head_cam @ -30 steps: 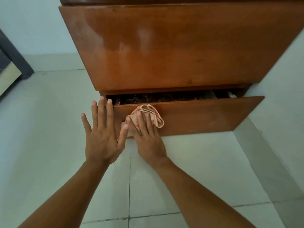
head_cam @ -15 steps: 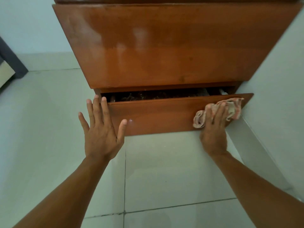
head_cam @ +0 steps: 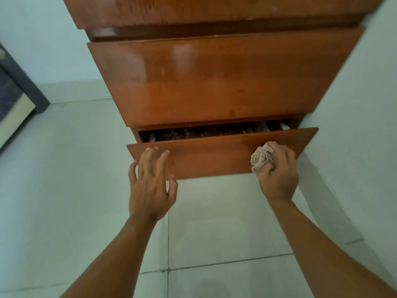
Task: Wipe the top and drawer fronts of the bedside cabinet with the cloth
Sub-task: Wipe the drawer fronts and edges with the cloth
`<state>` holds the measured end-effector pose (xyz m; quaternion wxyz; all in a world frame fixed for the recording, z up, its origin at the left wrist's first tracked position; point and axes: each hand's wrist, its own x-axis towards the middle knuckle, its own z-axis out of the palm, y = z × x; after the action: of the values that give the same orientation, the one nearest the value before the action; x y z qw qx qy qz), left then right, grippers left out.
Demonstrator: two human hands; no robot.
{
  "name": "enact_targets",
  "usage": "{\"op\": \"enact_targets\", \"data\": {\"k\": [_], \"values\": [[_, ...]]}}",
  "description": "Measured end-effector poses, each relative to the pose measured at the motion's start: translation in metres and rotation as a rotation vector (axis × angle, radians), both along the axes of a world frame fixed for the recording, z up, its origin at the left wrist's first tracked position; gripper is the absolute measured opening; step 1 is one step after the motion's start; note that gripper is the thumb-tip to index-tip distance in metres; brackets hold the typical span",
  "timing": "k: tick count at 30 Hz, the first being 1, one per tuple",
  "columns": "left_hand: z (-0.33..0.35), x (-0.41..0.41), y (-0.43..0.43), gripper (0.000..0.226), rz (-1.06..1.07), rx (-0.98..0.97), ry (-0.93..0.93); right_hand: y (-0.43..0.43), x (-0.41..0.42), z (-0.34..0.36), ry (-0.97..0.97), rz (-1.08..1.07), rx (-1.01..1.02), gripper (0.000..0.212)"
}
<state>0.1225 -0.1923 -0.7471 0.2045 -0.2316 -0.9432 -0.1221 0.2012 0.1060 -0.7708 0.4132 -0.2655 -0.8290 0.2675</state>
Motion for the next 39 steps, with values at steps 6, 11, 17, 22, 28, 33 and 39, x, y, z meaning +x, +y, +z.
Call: {"op": "enact_targets", "data": {"k": [6,11,17,22,28,33,39], "values": [[-0.004,0.006,0.004,0.072,0.154,-0.016,-0.125,-0.036,0.007,0.012,-0.260,0.182,0.262,0.063],[-0.011,0.007,0.013,0.075,0.181,0.017,-0.171,-0.040,0.006,0.003,-0.446,0.182,0.386,0.073],[-0.012,0.001,0.009,0.075,0.171,-0.013,-0.193,-0.036,0.005,0.001,-0.472,0.218,0.376,0.074],[-0.005,-0.005,0.015,0.076,0.182,-0.036,-0.227,-0.032,0.000,0.004,-0.489,0.226,0.368,0.075],[0.022,-0.035,0.036,0.072,0.190,-0.075,-0.293,-0.017,-0.029,0.025,-0.591,0.225,0.323,0.071],[0.025,-0.032,0.037,0.076,0.192,-0.119,-0.342,-0.021,-0.024,0.040,-0.627,0.257,0.230,0.065],[0.099,-0.008,0.050,0.071,-0.230,-0.159,-0.522,-0.041,-0.026,0.110,-0.497,0.391,-0.356,0.042]]}}
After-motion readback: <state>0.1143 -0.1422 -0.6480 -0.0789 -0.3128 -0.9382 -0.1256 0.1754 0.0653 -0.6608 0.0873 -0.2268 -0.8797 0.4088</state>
